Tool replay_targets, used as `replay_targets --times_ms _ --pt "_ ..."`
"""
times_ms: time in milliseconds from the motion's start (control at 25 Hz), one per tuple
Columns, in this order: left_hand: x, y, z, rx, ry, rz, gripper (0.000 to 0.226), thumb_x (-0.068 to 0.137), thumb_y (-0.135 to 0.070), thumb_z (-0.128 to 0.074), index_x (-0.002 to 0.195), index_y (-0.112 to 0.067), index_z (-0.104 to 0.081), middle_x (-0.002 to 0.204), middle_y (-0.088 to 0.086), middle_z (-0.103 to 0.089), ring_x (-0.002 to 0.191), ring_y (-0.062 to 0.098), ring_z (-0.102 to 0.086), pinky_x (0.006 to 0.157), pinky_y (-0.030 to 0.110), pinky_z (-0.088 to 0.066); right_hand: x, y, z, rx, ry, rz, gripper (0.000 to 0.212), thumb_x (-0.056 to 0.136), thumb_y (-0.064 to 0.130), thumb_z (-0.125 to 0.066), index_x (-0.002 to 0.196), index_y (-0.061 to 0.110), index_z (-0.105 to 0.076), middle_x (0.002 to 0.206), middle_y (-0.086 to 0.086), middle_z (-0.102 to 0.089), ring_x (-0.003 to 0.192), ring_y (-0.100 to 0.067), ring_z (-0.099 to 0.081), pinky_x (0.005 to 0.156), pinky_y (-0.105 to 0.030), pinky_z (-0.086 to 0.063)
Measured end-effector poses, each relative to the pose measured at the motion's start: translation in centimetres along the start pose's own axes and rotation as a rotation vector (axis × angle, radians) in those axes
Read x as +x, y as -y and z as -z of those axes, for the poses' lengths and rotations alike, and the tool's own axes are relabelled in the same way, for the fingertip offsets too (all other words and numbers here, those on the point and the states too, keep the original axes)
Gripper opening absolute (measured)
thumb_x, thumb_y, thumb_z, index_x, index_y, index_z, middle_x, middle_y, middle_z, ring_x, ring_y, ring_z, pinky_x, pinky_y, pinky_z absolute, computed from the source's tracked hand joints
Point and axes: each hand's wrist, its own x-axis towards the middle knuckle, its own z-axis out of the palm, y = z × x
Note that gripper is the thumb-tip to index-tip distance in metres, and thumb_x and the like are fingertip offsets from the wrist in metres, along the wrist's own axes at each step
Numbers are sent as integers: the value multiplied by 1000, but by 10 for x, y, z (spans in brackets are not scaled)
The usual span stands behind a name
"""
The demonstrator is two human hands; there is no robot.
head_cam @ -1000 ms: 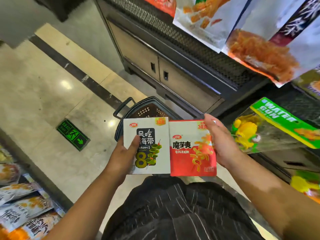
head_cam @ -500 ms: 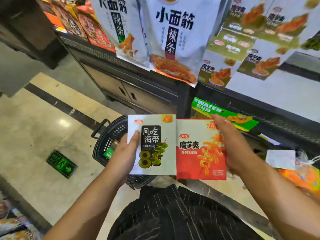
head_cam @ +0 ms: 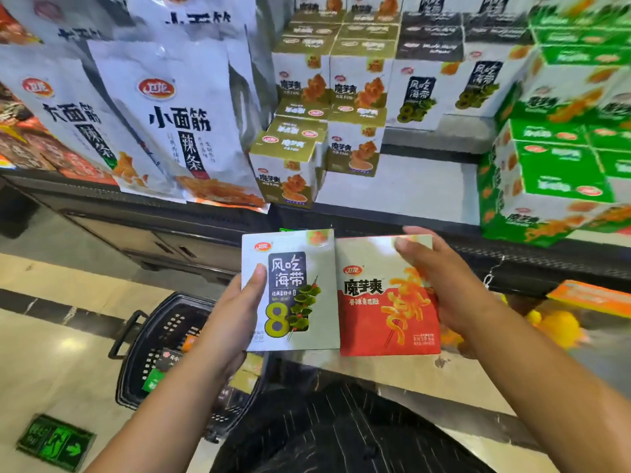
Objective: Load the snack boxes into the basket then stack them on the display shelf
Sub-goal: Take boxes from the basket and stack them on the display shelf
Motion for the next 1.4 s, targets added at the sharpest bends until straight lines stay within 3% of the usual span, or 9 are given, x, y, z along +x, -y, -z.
replay_targets --times_ms 280,400,520,680,800,920,1080,1240,1400 --pt "39 -27 -46 33 165 -68 56 81 -68 -61 120 -28 -63 109 0 -75 100 26 -71 92 56 -53 -3 31 40 90 -105 67 35 87 23 -70 118 31 -56 114 -16 -68 96 -35 -70 80 -52 -57" --pt "60 -45 -68 -19 318 -73 61 79 -59 -67 128 -23 -60 120 2 -71 111 25 -67 103 55 -45 1 44 57 88 -185 86 38 86 27 -71 121 33 -55 107 -13 -72 90 -35 -72 75 -50 -59" --pt "87 -66 -97 -75 479 30 70 72 -48 -73 133 -18 -56 126 13 -67 115 35 -64 104 61 -42 8 56 71 107 -283 137 40 84 28 -70 122 32 -56 106 -12 -72 90 -33 -72 74 -47 -58" --pt "107 -91 -140 33 638 6 42 88 -44 -66 123 -21 -58 114 9 -71 97 22 -72 92 51 -52 9 69 93 200 -406 196 48 71 27 -71 117 27 -59 104 -14 -72 88 -34 -71 80 -52 -57" --pt "124 -101 -168 46 752 62 64 84 -52 -66 137 -19 -51 127 14 -65 113 37 -65 99 61 -46 2 73 113 280 -468 246 49 69 26 -71 117 25 -58 99 -13 -72 86 -33 -71 75 -49 -58" --pt "127 -108 -199 98 883 70 55 90 -47 -57 139 -22 -50 132 10 -63 117 34 -63 95 55 -51 -7 73 136 333 -525 277 46 68 25 -72 112 25 -60 97 -11 -73 84 -31 -72 73 -46 -57" --pt "118 -110 -235 182 825 39 35 98 -44 -50 127 -24 -58 117 8 -71 103 32 -70 86 56 -55 -15 78 167 359 -525 285 45 69 25 -70 113 26 -59 94 -7 -74 79 -26 -73 65 -39 -56" --pt "108 -121 -266 172 645 -56 22 97 -41 -52 110 -26 -61 99 5 -75 76 16 -74 56 34 -57 -15 97 196 307 -464 279 48 69 25 -71 115 27 -59 105 -9 -73 83 -29 -73 65 -41 -59" --pt "103 -139 -295 146 512 -194 34 89 -44 -58 118 -26 -58 100 -8 -75 86 6 -71 70 31 -53 -14 122 221 230 -391 282 47 70 26 -71 115 31 -61 108 -11 -73 89 -32 -73 74 -48 -58"
